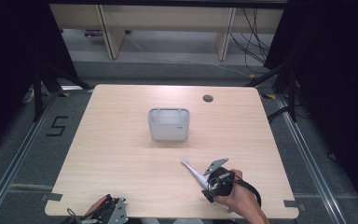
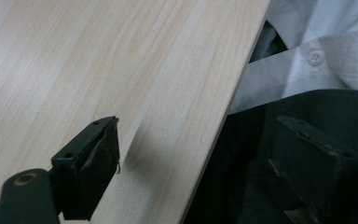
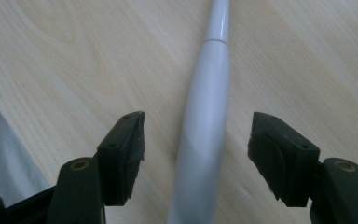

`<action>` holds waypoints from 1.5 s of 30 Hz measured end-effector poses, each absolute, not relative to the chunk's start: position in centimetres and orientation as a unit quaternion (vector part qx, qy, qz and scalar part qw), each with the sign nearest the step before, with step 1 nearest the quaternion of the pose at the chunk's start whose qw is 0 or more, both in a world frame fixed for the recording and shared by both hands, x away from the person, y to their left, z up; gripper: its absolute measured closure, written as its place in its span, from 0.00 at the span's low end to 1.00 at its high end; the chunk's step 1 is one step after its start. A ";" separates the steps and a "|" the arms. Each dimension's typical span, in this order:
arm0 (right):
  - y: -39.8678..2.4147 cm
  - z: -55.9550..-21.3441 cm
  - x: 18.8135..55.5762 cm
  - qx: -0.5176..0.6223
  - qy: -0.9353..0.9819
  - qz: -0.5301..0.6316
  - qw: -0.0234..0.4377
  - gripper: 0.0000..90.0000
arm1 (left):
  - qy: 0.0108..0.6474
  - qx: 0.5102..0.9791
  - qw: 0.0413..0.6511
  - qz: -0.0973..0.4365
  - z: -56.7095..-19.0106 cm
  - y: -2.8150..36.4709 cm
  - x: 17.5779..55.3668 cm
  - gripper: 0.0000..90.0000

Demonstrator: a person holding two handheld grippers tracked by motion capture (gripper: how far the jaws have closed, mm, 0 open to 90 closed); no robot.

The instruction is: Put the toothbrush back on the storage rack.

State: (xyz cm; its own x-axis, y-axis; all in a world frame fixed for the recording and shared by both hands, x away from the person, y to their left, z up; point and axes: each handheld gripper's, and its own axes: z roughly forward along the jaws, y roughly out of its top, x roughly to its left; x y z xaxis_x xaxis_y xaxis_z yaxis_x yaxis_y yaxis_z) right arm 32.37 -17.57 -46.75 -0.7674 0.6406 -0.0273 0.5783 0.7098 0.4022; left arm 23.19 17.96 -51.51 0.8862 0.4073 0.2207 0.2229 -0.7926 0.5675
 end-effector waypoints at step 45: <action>-14.9 -47.5 36.5 0.285 0.957 0.043 0.015 0.73 | 0.170 0.931 0.268 0.181 -51.5 17.9 23.1 0.17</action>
State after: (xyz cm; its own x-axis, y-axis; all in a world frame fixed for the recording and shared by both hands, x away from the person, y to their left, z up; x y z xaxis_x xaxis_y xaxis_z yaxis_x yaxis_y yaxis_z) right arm 36.46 -14.89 -47.50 -0.8371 0.5471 -0.0035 0.5446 0.8338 0.0910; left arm 23.11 17.87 -51.46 0.8764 0.4140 0.2461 0.2199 -0.7986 0.5602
